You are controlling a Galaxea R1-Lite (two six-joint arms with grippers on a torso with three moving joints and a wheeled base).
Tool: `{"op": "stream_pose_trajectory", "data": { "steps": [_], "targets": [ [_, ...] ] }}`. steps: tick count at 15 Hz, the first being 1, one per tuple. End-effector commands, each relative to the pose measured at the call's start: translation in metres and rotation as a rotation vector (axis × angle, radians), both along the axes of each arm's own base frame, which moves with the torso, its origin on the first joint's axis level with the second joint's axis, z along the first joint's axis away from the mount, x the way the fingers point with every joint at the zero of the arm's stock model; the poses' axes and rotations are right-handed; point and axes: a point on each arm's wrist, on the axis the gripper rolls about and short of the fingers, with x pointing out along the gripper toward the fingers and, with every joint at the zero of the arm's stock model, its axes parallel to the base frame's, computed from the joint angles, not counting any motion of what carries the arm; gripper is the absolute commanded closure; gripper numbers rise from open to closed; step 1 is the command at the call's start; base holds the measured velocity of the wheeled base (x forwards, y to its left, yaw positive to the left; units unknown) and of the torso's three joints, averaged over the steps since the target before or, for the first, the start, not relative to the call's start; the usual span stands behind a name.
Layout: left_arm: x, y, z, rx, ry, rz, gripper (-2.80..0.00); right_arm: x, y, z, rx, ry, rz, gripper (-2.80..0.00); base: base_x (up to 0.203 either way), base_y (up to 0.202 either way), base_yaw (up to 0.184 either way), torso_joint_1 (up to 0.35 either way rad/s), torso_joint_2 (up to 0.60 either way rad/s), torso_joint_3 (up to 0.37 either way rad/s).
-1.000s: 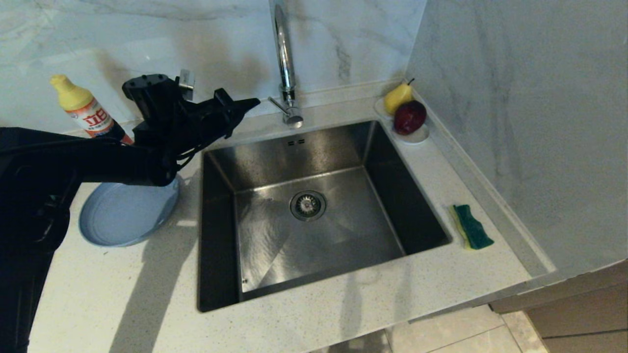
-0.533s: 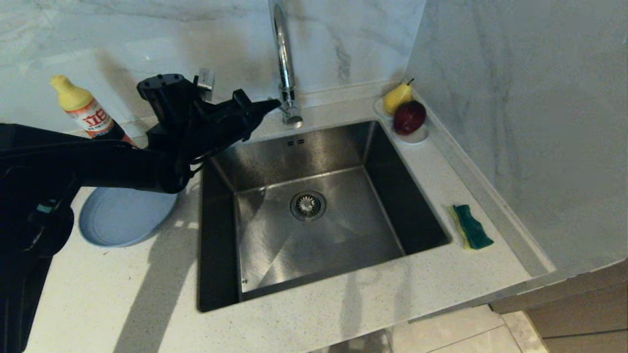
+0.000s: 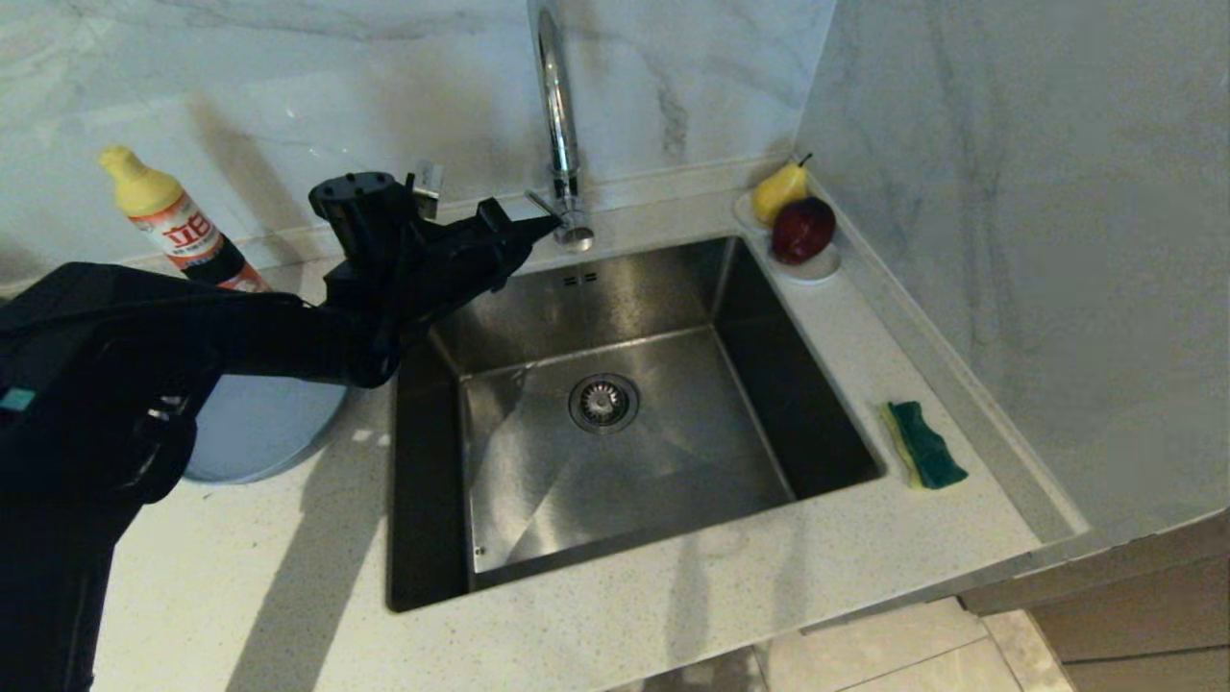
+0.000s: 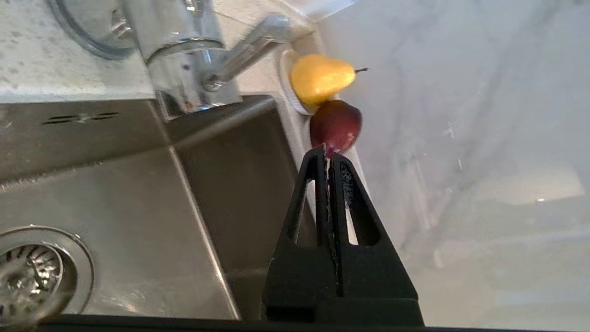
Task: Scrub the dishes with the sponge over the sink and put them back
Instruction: Turn off the faucet
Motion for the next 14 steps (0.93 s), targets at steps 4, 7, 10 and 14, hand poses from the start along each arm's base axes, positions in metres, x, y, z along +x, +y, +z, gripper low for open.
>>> {"op": "stream_pose_trajectory", "data": {
  "steps": [4,7,10,14],
  "targets": [
    [0.022,0.004,-0.008,-0.022,-0.026,0.059,0.0,0.0,0.0,0.0,0.0,0.0,0.0,0.0,0.0,0.0,0.0,0.0,0.0,0.0],
    [0.031,0.003,-0.01,-0.049,-0.035,0.15,0.0,0.0,0.0,0.0,0.0,0.001,0.0,0.0,0.0,0.0,0.0,0.0,0.0,0.0],
    [0.032,0.004,-0.011,-0.049,-0.042,0.163,0.0,0.0,0.0,0.0,0.0,-0.001,0.0,0.0,0.0,0.0,0.0,0.0,0.0,0.0],
    [0.033,0.005,-0.011,-0.05,-0.044,0.178,0.0,0.0,0.0,0.0,0.0,0.0,0.0,0.0,0.0,0.0,0.0,0.0,0.0,0.0]
  ]
}}
